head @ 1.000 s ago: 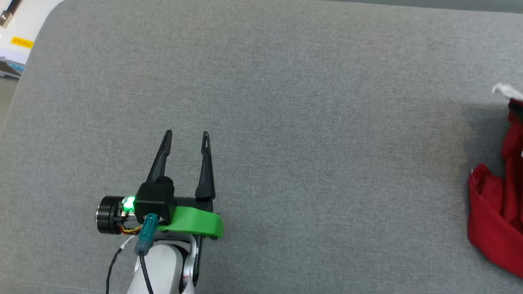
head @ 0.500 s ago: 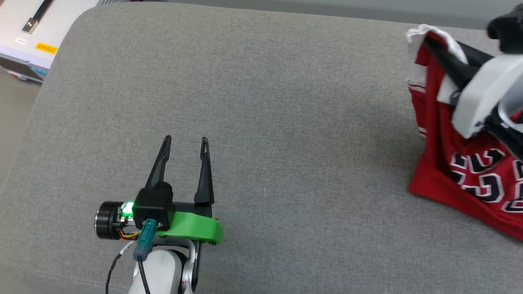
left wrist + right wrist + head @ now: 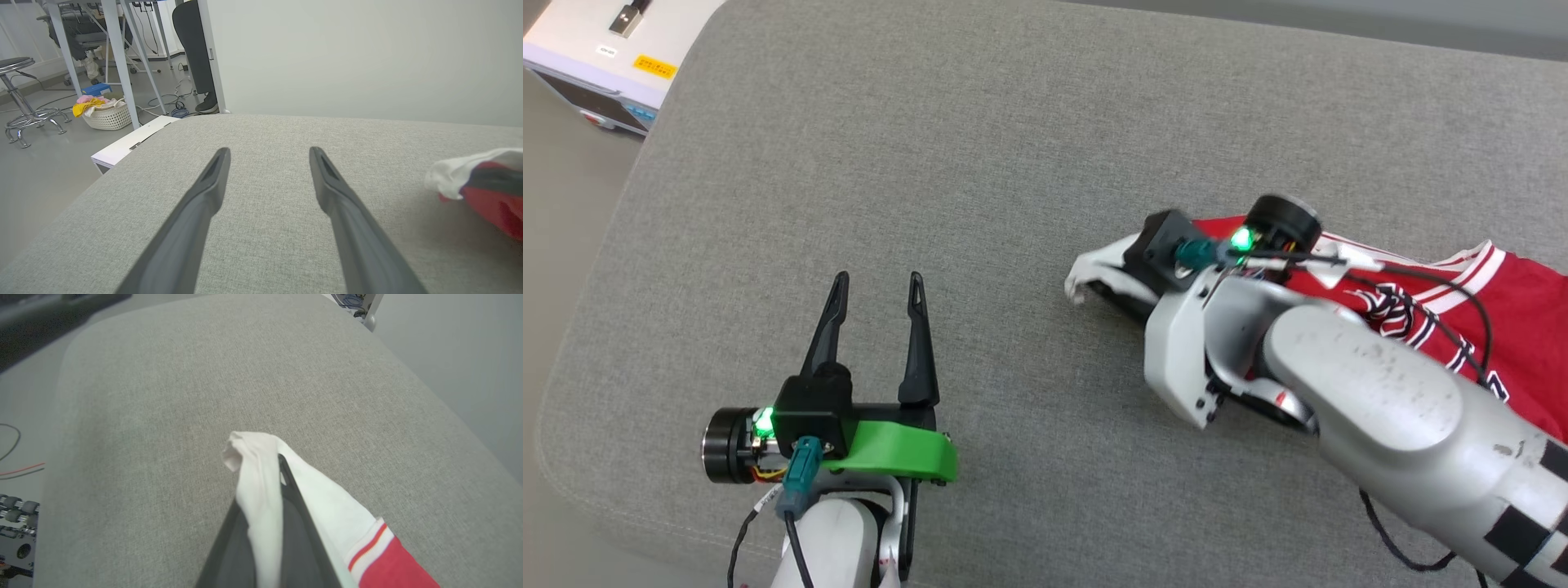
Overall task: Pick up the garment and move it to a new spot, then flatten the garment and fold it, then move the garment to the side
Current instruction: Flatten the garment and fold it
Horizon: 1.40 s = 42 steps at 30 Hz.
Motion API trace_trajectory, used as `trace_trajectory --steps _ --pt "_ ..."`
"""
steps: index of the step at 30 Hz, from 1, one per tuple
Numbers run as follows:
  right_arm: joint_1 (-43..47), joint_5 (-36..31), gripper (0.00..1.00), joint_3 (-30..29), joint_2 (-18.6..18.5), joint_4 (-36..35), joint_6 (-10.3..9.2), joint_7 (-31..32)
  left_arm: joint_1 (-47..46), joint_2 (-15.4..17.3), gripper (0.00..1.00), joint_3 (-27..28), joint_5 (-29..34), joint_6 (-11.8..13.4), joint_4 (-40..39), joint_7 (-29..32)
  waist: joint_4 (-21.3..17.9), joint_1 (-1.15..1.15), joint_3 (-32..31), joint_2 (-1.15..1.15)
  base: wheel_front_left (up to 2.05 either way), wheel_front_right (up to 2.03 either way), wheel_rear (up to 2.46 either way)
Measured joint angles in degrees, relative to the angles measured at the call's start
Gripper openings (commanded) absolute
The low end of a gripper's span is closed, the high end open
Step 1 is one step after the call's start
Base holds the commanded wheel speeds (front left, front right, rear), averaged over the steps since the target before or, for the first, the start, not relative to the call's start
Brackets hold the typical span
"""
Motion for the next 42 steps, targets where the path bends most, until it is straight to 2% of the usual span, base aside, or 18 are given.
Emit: trace_trajectory --steps 6,9,10,11,12,16,19,23,27,30,36,42 --pt "2.7 2.9 0.0 11.3 3.0 9.8 0.02 -1.2 0.0 0.0 1.0 0.1 -0.2 0.2 0.4 0.0 0.0 0.0 0.7 0.0 0.0 0.0 0.0" --pt "2.7 2.9 0.0 11.5 4.1 11.0 -0.03 -1.9 0.0 0.0 1.0 0.2 -0.4 0.2 0.7 0.0 -0.4 0.0 0.8 0.0 0.0 0.0 0.0" --pt "2.7 2.9 0.18 11.6 4.4 11.4 -0.03 -2.9 0.0 0.0 1.0 0.3 -0.4 0.2 1.0 0.0 -0.7 0.0 0.8 0.0 0.0 0.0 0.0" --pt "2.7 2.7 0.47 11.8 4.5 11.7 -0.02 -4.2 0.0 0.0 1.0 0.4 -0.4 0.2 1.2 0.0 -0.9 0.0 0.6 0.0 0.0 0.0 0.0" --pt "2.7 2.2 1.0 11.9 4.6 11.9 -0.02 -5.6 0.0 0.0 1.0 0.5 -0.4 0.2 1.3 0.0 -1.0 0.0 0.5 0.0 0.0 0.0 0.0" --pt "2.6 0.4 1.0 10.6 4.7 11.6 0.0 -14.6 0.1 0.0 1.0 1.2 -0.3 0.0 1.7 0.0 -1.7 0.0 -0.9 0.0 0.0 0.0 0.0" --pt "2.8 -0.7 1.0 6.7 3.9 9.1 0.0 -19.9 0.6 0.0 1.0 2.3 0.4 -0.2 1.7 0.0 -2.4 0.0 -2.4 0.0 0.0 0.0 0.0" --pt "5.5 -2.9 1.0 -0.7 2.0 4.4 0.02 -23.4 1.9 0.0 1.0 3.2 0.9 -0.8 1.6 0.0 -3.5 0.0 -4.2 0.0 0.0 0.0 0.0" --pt "11.1 -7.8 1.0 -13.2 -0.3 0.1 0.03 -25.0 2.1 0.3 1.0 3.8 1.5 -1.8 1.4 0.0 -5.0 0.0 -5.9 0.0 0.0 0.0 0.0" --pt "16.5 -12.0 1.0 -24.5 -0.7 -3.5 0.02 -25.5 1.9 1.1 1.0 4.2 2.0 -3.0 1.1 0.0 -6.1 0.0 -6.8 0.0 0.0 0.0 0.0" --pt "29.2 -21.4 1.0 -45.2 2.8 -10.7 0.03 -25.9 -1.6 3.9 1.0 4.5 1.9 -7.6 0.6 0.0 -8.4 0.0 -8.2 0.0 0.0 0.0 0.0" --pt "39.7 -26.9 1.0 -56.2 7.2 -14.8 0.02 -25.9 -8.0 8.4 1.0 1.8 0.6 -12.9 5.4 1.1 -9.8 0.0 -9.3 0.0 0.0 0.0 0.0"
